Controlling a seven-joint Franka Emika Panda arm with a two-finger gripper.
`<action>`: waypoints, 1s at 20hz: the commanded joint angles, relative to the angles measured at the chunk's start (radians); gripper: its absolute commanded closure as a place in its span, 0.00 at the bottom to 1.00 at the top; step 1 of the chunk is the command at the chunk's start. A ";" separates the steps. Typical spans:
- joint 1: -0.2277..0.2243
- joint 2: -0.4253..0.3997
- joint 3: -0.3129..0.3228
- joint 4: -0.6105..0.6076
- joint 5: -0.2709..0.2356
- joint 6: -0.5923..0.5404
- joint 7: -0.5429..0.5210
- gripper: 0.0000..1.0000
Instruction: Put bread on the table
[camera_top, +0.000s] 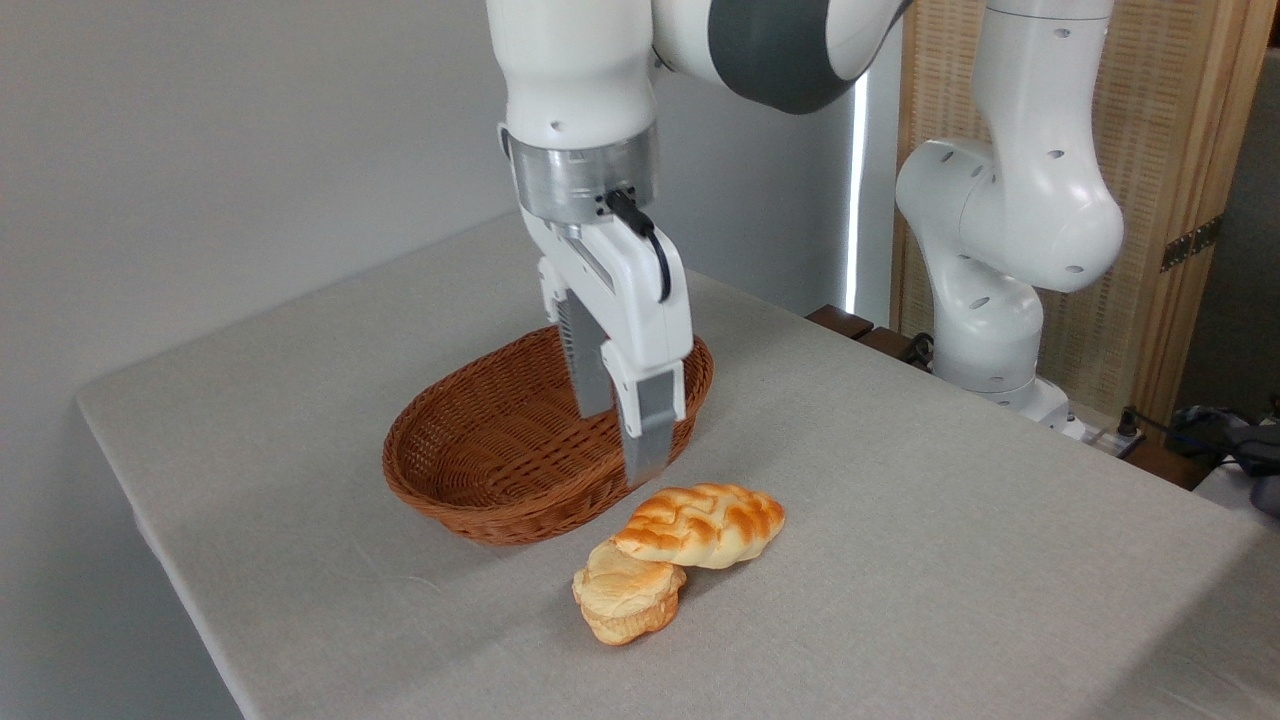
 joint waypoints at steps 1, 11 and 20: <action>-0.006 0.005 -0.016 0.025 -0.031 0.041 -0.109 0.00; -0.006 0.046 -0.062 0.036 -0.026 0.116 -0.385 0.00; -0.005 0.055 -0.063 0.052 -0.031 0.116 -0.504 0.00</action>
